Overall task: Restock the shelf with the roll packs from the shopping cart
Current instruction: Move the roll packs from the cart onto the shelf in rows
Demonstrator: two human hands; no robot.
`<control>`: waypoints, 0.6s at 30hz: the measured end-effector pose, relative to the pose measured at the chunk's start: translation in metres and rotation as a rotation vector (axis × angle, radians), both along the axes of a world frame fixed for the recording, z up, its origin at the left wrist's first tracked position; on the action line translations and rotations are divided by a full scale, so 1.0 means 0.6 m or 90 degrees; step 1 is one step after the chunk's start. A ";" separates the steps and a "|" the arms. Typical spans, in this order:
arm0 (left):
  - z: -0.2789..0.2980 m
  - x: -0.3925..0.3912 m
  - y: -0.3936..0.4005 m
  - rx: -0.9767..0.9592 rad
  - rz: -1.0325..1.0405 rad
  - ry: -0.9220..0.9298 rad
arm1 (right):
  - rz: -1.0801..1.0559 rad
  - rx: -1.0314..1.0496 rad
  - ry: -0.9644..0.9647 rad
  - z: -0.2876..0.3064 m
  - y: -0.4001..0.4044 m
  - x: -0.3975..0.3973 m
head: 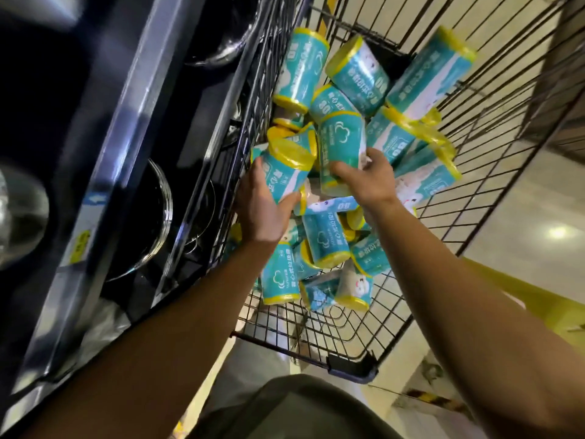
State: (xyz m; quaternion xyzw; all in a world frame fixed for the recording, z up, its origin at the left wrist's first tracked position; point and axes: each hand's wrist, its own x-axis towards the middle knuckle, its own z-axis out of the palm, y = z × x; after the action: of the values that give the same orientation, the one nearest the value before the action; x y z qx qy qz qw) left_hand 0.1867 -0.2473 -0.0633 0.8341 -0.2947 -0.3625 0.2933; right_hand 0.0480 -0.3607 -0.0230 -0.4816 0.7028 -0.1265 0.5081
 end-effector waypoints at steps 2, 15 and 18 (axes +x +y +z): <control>0.010 0.008 0.005 -0.028 0.023 0.095 | -0.062 0.059 -0.155 0.027 0.028 -0.019; 0.249 -0.031 0.122 -0.198 0.161 0.438 | 0.027 0.069 -0.459 0.169 0.196 -0.124; 0.291 -0.061 0.166 -0.261 0.205 0.476 | 0.049 0.076 -0.501 0.199 0.233 -0.143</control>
State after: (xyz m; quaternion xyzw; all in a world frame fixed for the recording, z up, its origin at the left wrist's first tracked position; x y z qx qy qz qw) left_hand 0.1503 -0.1474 0.1115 0.6058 -0.1006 -0.5228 0.5913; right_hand -0.0377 -0.2209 0.0964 -0.3920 0.4417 -0.2410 0.7702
